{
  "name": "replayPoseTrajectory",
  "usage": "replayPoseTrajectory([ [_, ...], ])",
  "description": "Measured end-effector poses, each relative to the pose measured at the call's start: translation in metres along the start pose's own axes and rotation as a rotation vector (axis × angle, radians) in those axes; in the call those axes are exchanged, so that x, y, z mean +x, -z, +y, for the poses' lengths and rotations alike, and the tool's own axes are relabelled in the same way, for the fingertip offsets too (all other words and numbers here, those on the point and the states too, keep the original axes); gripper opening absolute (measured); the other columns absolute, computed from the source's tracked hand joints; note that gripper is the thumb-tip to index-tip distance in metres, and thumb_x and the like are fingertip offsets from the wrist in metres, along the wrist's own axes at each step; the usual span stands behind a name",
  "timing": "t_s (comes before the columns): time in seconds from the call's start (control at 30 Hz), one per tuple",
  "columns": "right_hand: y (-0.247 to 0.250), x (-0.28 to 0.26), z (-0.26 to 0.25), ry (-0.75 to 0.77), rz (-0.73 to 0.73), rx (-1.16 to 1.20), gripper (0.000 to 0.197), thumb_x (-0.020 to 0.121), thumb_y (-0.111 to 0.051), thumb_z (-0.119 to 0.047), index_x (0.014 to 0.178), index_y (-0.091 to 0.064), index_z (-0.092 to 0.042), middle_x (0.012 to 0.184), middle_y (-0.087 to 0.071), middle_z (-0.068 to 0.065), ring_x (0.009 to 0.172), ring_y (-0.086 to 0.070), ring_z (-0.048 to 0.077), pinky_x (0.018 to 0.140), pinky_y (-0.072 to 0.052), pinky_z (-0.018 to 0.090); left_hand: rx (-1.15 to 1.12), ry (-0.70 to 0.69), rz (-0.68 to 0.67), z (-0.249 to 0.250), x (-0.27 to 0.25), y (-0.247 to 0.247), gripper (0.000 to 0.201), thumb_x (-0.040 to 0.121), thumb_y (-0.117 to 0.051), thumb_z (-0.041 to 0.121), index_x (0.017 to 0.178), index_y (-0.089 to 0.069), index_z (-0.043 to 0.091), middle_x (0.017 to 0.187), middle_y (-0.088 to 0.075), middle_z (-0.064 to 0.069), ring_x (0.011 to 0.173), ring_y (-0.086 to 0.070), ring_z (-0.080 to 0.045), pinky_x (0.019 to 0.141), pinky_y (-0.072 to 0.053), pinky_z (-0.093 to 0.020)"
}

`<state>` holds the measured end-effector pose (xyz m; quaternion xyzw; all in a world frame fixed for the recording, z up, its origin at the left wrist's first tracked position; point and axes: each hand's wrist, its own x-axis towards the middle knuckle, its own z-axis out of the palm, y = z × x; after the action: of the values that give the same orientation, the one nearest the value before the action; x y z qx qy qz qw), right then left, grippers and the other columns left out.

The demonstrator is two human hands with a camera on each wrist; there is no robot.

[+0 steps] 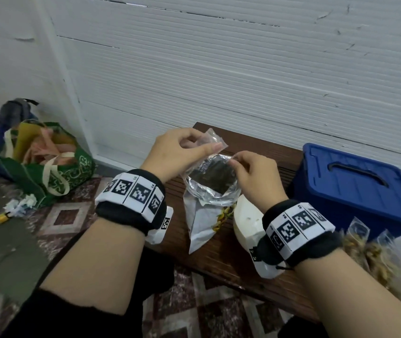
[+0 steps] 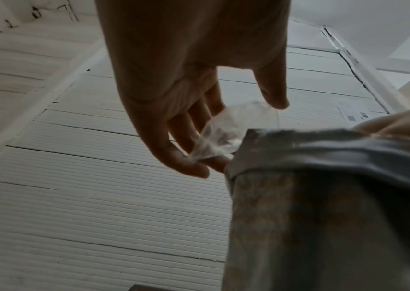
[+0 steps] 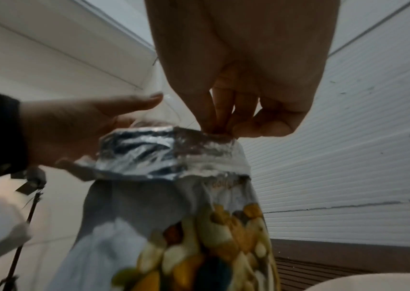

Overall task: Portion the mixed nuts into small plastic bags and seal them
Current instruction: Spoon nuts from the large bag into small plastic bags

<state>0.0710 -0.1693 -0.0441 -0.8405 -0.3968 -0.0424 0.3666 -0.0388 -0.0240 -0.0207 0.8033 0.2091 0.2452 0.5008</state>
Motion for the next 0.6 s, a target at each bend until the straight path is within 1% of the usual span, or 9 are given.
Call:
replayPoseTrajectory([
  [0.07, -0.001, -0.004, 0.001, 0.094, 0.090, -0.032, 0.015, 0.094, -0.056, -0.020, 0.091, -0.070, -0.014, 0.076, -0.068, 0.002, 0.077, -0.059, 0.028, 0.075, -0.047, 0.040, -0.014, 0.007, -0.018, 0.002, 0.000, -0.001, 0.051, 0.054, -0.072, 0.066, 0.089, -0.073, 0.029, 0.084, -0.073, 0.011, 0.086, -0.068, -0.004, 0.078, -0.056, -0.028],
  [0.13, -0.001, -0.008, 0.000, 0.146, 0.117, -0.054, 0.014, 0.093, -0.057, -0.020, 0.090, -0.070, -0.015, 0.074, -0.068, 0.001, 0.074, -0.058, 0.029, 0.074, -0.046, 0.043, -0.018, 0.005, -0.023, 0.003, -0.001, -0.002, 0.050, 0.054, -0.071, 0.066, 0.089, -0.072, 0.030, 0.083, -0.072, 0.012, 0.085, -0.068, -0.003, 0.073, -0.055, -0.025],
  [0.23, -0.006, -0.015, -0.004, 0.143, 0.023, -0.028, 0.012, 0.092, -0.060, -0.018, 0.087, -0.070, -0.015, 0.068, -0.061, -0.006, 0.075, -0.056, 0.027, 0.076, -0.044, 0.043, -0.028, 0.006, -0.038, 0.005, -0.002, -0.001, 0.048, 0.055, -0.072, 0.066, 0.089, -0.072, 0.031, 0.081, -0.073, 0.011, 0.080, -0.069, -0.003, 0.065, -0.054, -0.023],
  [0.3, -0.008, -0.015, -0.005, 0.091, -0.022, 0.035, 0.012, 0.092, -0.060, -0.018, 0.085, -0.070, -0.015, 0.070, -0.063, -0.004, 0.077, -0.059, 0.027, 0.077, -0.047, 0.043, -0.033, 0.007, -0.041, 0.006, -0.003, 0.000, 0.046, 0.056, -0.072, 0.065, 0.088, -0.072, 0.032, 0.079, -0.073, 0.013, 0.078, -0.069, -0.002, 0.064, -0.052, -0.021],
  [0.4, -0.009, -0.013, -0.005, -0.029, -0.002, 0.126, 0.013, 0.092, -0.060, -0.016, 0.084, -0.069, -0.013, 0.072, -0.067, 0.002, 0.076, -0.062, 0.023, 0.074, -0.049, 0.036, -0.030, 0.002, -0.045, 0.006, -0.004, 0.000, 0.039, 0.062, -0.074, 0.061, 0.088, -0.072, 0.032, 0.080, -0.073, 0.017, 0.078, -0.068, 0.002, 0.065, -0.050, -0.019],
  [0.47, -0.006, -0.014, -0.005, -0.107, 0.065, 0.197, 0.015, 0.093, -0.058, -0.014, 0.081, -0.068, -0.013, 0.070, -0.065, 0.002, 0.072, -0.061, 0.019, 0.069, -0.046, 0.029, -0.029, 0.005, -0.057, 0.006, -0.005, 0.000, 0.035, 0.066, -0.076, 0.057, 0.089, -0.073, 0.031, 0.079, -0.072, 0.017, 0.075, -0.067, 0.002, 0.061, -0.048, -0.019],
  [0.53, -0.001, -0.013, -0.004, -0.191, 0.137, 0.261, 0.018, 0.094, -0.055, -0.014, 0.080, -0.067, -0.013, 0.070, -0.064, 0.002, 0.070, -0.059, 0.017, 0.066, -0.044, 0.027, -0.030, 0.010, -0.066, 0.006, -0.006, 0.001, 0.033, 0.067, -0.077, 0.056, 0.089, -0.073, 0.031, 0.075, -0.071, 0.019, 0.070, -0.065, 0.003, 0.060, -0.046, -0.020],
  [0.57, 0.002, -0.012, -0.003, -0.233, 0.168, 0.278, 0.019, 0.094, -0.054, -0.014, 0.081, -0.067, -0.014, 0.072, -0.064, 0.002, 0.070, -0.058, 0.015, 0.065, -0.044, 0.024, -0.024, 0.009, -0.064, 0.006, -0.006, 0.002, 0.033, 0.066, -0.077, 0.057, 0.088, -0.073, 0.032, 0.075, -0.071, 0.019, 0.072, -0.065, 0.003, 0.063, -0.048, -0.021],
  [0.6, 0.005, -0.010, -0.002, -0.273, 0.198, 0.291, 0.020, 0.095, -0.053, -0.015, 0.081, -0.067, -0.014, 0.073, -0.064, 0.000, 0.069, -0.056, 0.012, 0.063, -0.042, 0.018, -0.017, 0.006, -0.055, 0.006, -0.006, 0.003, 0.033, 0.066, -0.077, 0.057, 0.087, -0.073, 0.033, 0.078, -0.071, 0.017, 0.076, -0.065, 0.002, 0.069, -0.050, -0.022],
])
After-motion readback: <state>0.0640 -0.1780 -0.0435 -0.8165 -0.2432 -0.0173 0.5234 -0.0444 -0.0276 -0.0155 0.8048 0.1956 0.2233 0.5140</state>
